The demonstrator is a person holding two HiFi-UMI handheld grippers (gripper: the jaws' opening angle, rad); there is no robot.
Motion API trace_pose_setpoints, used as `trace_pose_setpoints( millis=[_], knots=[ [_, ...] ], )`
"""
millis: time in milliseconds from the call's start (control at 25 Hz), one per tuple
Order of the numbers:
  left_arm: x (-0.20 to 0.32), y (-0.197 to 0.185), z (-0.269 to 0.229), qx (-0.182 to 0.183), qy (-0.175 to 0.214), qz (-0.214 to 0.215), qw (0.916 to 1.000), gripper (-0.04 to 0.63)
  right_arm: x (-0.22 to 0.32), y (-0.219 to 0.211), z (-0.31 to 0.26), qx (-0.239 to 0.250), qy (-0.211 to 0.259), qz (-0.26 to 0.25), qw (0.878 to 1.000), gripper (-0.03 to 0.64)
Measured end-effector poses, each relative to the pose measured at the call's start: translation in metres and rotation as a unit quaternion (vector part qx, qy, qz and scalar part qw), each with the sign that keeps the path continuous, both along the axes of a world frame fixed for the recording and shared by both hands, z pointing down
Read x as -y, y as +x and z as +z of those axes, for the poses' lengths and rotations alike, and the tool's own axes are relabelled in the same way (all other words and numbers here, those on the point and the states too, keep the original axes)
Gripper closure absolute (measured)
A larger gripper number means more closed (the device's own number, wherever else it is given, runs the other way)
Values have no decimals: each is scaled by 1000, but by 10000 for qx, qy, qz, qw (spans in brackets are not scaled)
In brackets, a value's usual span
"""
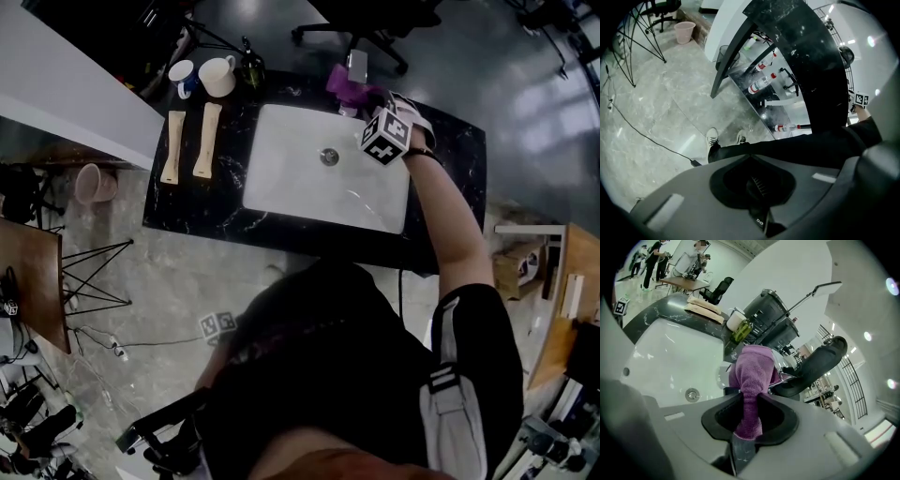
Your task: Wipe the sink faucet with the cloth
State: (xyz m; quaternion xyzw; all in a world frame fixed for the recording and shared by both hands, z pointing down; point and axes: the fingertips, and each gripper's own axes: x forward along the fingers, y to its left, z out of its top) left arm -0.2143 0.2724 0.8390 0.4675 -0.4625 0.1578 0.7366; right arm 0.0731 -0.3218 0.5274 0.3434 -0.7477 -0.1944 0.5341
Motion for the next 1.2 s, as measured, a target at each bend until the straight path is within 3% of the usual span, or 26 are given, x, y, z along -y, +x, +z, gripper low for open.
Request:
trace_pose_setpoints(
  millis=[240, 400, 680, 1000, 1200],
  knots=[
    [-1, -4, 5, 36, 71, 117, 9999, 603, -74, -7, 8, 9, 7, -452, 9990, 520],
    [-6, 0, -1, -28, -105, 123, 9999, 603, -85, -9, 36, -107, -263, -538, 9981, 520],
    [-5, 14, -11, -11, -42, -106, 9999, 603, -40, -12, 54, -153, -375, -465, 9981, 520],
    [-26, 27, -21, 55, -218, -615, 9979, 603, 28, -6, 51, 186, 141, 58, 9997, 522],
    [-34, 35, -23, 119, -324, -840, 9959, 603, 48, -2, 55, 285, 227, 188, 9992, 520]
  ],
)
